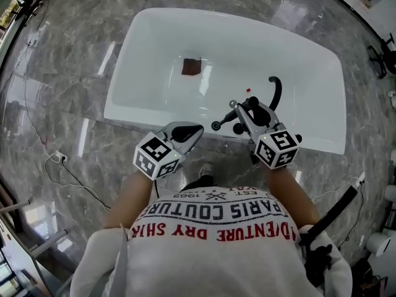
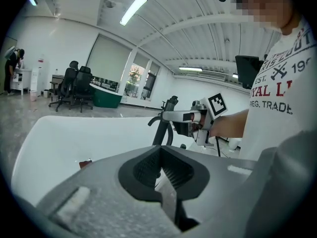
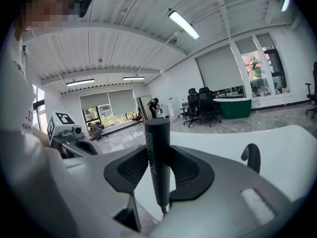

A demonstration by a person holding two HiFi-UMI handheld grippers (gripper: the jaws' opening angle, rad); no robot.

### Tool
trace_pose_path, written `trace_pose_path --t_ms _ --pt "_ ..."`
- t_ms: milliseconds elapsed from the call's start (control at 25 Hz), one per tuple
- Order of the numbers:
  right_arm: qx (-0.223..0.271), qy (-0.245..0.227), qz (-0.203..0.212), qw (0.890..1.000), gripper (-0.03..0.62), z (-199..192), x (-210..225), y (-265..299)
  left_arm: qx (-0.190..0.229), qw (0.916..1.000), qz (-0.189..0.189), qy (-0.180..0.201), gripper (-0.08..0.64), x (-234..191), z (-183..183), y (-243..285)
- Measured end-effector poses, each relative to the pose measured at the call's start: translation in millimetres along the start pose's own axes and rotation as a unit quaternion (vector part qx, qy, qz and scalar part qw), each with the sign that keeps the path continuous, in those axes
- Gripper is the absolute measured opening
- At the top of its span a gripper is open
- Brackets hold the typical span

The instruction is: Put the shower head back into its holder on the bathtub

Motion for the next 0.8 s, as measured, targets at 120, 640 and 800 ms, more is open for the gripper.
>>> trace_pose_path --t_ms 120,640,800 --pt "-0.027 0.003 0.008 1.000 0.140 -21 2 13 0.002 0.9999 0.002 -0.010 0.000 -2 -3 1" --pt "-0.157 -0.009 0.021 0.987 0.138 -119 11 55 -0.006 0.9990 0.024 -0.037 0.000 -8 -19 -12" --pt "-0.170 -0.011 0.021 0.985 0.138 -132 9 61 -0.013 0.9984 0.030 -0.047 0.000 -10 -28 -20"
Point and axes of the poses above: the fingertips, and each gripper's own axes: y forward along the fingers, x to its right, z out of its top, the point moved 3 cm from there along -y, backward along the fingers, and after that the axes turned 5 degrees about z, right-handed, at the moved point
